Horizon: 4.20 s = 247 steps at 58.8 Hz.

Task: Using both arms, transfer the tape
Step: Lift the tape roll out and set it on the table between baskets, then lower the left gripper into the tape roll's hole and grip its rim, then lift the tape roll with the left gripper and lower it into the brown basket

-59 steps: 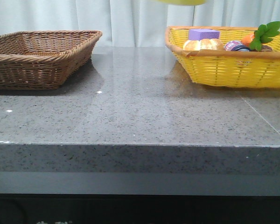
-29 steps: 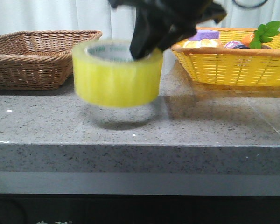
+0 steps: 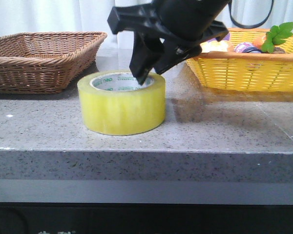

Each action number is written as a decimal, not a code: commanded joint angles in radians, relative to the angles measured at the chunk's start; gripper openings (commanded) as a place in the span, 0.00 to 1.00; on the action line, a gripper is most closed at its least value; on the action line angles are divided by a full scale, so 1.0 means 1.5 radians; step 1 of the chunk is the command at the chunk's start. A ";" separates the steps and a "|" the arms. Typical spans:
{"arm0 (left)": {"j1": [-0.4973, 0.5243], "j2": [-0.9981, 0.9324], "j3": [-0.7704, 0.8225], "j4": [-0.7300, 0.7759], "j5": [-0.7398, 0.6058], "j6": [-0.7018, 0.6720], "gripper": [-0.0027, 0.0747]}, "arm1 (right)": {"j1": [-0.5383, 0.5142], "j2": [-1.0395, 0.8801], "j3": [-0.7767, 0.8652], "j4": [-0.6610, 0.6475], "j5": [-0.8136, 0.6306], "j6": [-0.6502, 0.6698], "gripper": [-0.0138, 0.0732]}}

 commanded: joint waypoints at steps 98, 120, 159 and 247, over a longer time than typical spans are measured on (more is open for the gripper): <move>-0.034 0.080 -0.073 -0.037 0.081 -0.007 0.86 | -0.269 -0.859 0.532 -0.040 -0.218 -0.003 0.06; -0.245 0.400 -0.248 -0.097 0.172 -0.007 0.86 | -0.269 -0.859 0.532 -0.040 -0.218 -0.003 0.06; -0.309 0.687 -0.414 -0.219 0.171 -0.007 0.85 | -0.269 -0.859 0.532 -0.040 -0.223 -0.003 0.06; -0.021 0.724 -0.639 -0.019 0.112 -0.006 0.09 | -0.269 -0.859 0.532 -0.040 -0.233 -0.003 0.06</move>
